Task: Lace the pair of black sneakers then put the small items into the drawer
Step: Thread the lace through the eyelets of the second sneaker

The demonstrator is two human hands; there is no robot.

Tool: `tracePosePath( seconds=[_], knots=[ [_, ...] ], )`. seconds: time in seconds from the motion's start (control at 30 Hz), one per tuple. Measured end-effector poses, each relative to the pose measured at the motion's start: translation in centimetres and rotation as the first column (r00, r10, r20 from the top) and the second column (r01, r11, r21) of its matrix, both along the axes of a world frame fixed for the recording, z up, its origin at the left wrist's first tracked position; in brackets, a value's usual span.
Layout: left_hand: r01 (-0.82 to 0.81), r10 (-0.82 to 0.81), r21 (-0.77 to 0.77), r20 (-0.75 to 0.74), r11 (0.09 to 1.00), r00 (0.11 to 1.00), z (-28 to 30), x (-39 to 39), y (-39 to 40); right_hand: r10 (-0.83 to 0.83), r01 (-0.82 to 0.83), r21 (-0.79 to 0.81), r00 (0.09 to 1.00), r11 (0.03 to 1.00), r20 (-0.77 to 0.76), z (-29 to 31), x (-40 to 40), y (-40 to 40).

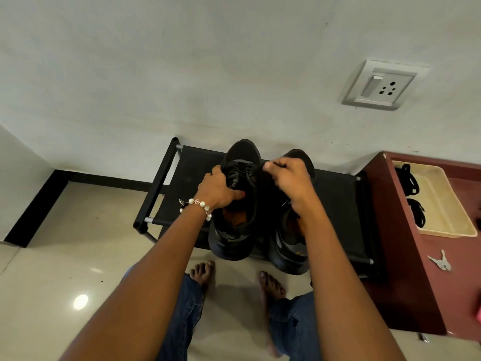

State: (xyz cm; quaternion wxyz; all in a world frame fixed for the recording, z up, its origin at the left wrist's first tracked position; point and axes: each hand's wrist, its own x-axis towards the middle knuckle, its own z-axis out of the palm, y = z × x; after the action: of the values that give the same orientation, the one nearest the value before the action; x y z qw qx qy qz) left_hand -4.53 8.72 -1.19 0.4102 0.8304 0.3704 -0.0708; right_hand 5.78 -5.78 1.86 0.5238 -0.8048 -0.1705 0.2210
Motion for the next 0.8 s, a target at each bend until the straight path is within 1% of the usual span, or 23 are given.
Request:
tracePosePath(
  seconds=[0.03,0.07,0.1,0.13,0.17,0.2,0.23,0.27,0.3,0.33,0.37,0.4,0.47,0.53,0.57,0.6,0.73,0.8],
  knots=[
    [0.001,-0.001,-0.006,-0.003,1.0,1.0,0.0,0.0,0.0,-0.112,0.129,0.176,0.988,0.976,-0.104,0.7,0.2,-0.4],
    [0.002,-0.002,-0.01,-0.005,1.0,1.0,0.0,0.0,0.0,-0.203,0.268,0.337,0.955,0.903,-0.218,1.2,0.6,-0.9],
    [0.002,-0.002,-0.013,-0.006,1.0,1.0,0.0,0.0,0.0,-0.245,0.392,0.464,0.906,0.795,-0.346,1.8,0.9,-1.5],
    [0.002,-0.002,-0.015,-0.006,1.0,1.0,0.0,0.0,0.0,-0.259,0.49,0.523,0.853,0.698,-0.454,2.2,1.3,-1.9],
    [0.003,-0.003,-0.017,-0.008,1.0,1.0,-0.1,0.0,0.0,-0.288,0.553,0.518,0.813,0.653,-0.506,2.2,1.5,-2.2],
    [0.006,-0.006,-0.017,-0.012,1.0,1.0,-0.1,0.0,0.0,-0.348,0.57,0.462,0.805,0.679,-0.481,1.9,1.6,-2.4],
    [0.008,-0.008,-0.014,-0.016,1.0,1.0,-0.1,0.0,0.0,-0.41,0.529,0.344,0.837,0.776,-0.363,1.7,1.5,-2.4],
    [0.011,-0.011,-0.01,-0.019,1.0,1.0,-0.1,0.1,0.1,-0.419,0.438,0.145,0.897,0.887,-0.14,1.1,1.5,-2.3],
    [0.014,-0.014,-0.006,-0.02,1.0,1.0,-0.1,0.1,0.0,-0.341,0.355,-0.112,0.932,0.928,0.124,0.5,1.4,-2.3],
    [0.015,-0.015,0.001,-0.018,1.0,1.0,-0.1,0.2,0.0,-0.18,0.309,-0.358,0.919,0.881,0.351,0.2,1.1,-2.1],
    [0.014,-0.014,0.01,-0.017,1.0,1.0,-0.1,0.2,-0.1,-0.023,0.283,-0.482,0.878,0.829,0.477,0.1,0.8,-1.8],
    [0.016,-0.015,0.027,-0.015,1.0,1.0,-0.1,0.2,-0.2,0.075,0.242,-0.517,0.851,0.821,0.519,0.3,0.5,-1.3],
    [0.02,-0.019,0.086,-0.012,0.996,1.0,-0.2,0.3,-0.4,0.203,0.101,-0.513,0.84,0.853,0.503,0.6,-0.2,-0.1],
    [0.023,-0.022,0.151,-0.009,0.988,1.0,-0.3,0.3,-0.7,0.331,-0.045,-0.557,0.843,0.83,0.424,0.2,-0.8,1.0],
    [0.023,-0.022,0.172,-0.006,0.985,1.0,-0.3,0.3,-0.9,0.367,-0.098,-0.569,0.848,0.816,0.381,-0.1,-1.2,1.5],
    [0.021,-0.021,0.183,-0.002,0.983,1.0,-0.2,0.4,-1.0,0.369,-0.122,-0.561,0.86,0.819,0.352,-0.4,-1.4,1.8],
    [0.017,-0.019,0.2,0.007,0.98,1.0,-0.1,0.4,-1.4,0.267,-0.108,-0.432,0.907,0.895,0.325,-1.4,-1.1,2.0],
    [0.021,-0.024,0.201,0.012,0.979,1.0,-0.1,0.4,-1.4,0.196,-0.108,-0.337,0.952,0.935,0.237,-1.6,-0.9,1.7]
  ],
)
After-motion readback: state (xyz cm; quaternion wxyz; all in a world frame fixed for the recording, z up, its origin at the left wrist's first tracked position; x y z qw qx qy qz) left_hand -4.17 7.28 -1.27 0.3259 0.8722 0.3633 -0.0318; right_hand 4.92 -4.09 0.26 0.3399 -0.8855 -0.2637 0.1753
